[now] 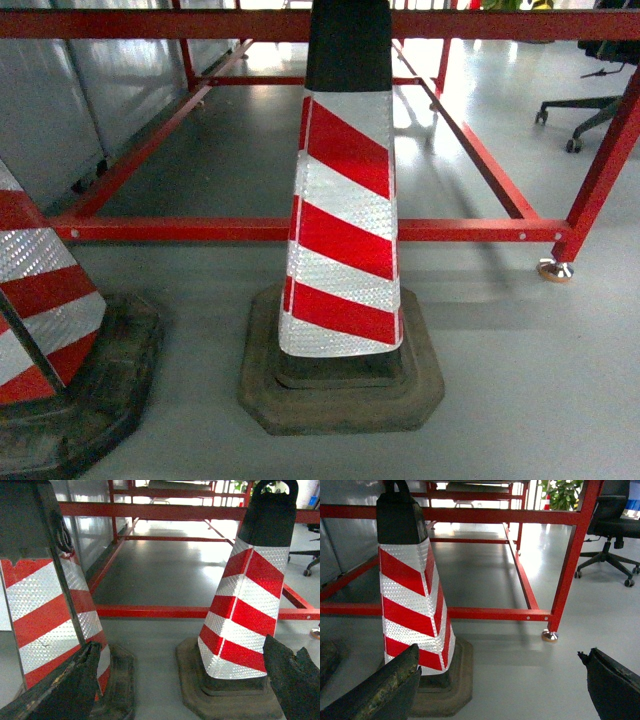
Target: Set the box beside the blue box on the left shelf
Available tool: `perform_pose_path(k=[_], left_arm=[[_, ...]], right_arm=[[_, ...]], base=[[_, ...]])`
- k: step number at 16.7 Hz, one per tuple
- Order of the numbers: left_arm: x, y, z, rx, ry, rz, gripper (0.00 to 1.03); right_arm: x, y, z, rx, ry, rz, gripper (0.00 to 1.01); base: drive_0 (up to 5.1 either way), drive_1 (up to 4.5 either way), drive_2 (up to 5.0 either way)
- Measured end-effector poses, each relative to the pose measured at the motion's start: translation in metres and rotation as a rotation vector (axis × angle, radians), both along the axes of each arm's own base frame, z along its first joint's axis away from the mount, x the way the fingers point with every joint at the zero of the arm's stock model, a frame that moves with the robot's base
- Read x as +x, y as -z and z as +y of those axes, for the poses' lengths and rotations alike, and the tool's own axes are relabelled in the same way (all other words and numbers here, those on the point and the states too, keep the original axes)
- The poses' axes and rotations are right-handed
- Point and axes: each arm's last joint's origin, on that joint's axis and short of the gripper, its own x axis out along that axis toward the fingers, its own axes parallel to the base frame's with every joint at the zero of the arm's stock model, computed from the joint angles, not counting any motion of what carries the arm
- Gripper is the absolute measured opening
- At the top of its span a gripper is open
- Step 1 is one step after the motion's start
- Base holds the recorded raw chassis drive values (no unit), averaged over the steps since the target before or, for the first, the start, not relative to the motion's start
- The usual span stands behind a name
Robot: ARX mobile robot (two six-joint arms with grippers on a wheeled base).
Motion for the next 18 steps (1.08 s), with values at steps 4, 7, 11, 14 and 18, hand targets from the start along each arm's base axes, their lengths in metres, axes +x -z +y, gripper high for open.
perform_pose_path(k=[4, 7, 11, 14, 18], left_arm=[[0.0, 0.0, 0.0, 0.0, 0.0, 0.0, 0.98], [0.0, 0.0, 0.0, 0.0, 0.0, 0.0, 0.98], [0.0, 0.0001, 0.0, 0.0, 0.0, 0.002, 0.98], [0.0, 0.0002, 0.0001, 0.0, -0.002, 0.002, 0.98], [0.0, 0.0, 0.0, 0.001, -0.001, 0.0, 0.98]], right_arm=[[0.0, 0.0, 0.0, 0.0, 0.0, 0.0, 0.98], [0.0, 0.0, 0.0, 0.0, 0.0, 0.0, 0.98], [0.0, 0.0001, 0.0, 0.0, 0.0, 0.002, 0.98], [0.0, 0.0001, 0.0, 0.0, 0.0, 0.002, 0.98], [0.0, 0.0001, -0.0001, 0.0, 0.002, 0.001, 0.98]], base=[[-4.8, 3.47, 1.3], [-4.8, 3.47, 1.3], [-2.4, 1.73, 0.7], [0.0, 0.0, 0.0], [0.0, 0.0, 0.0]])
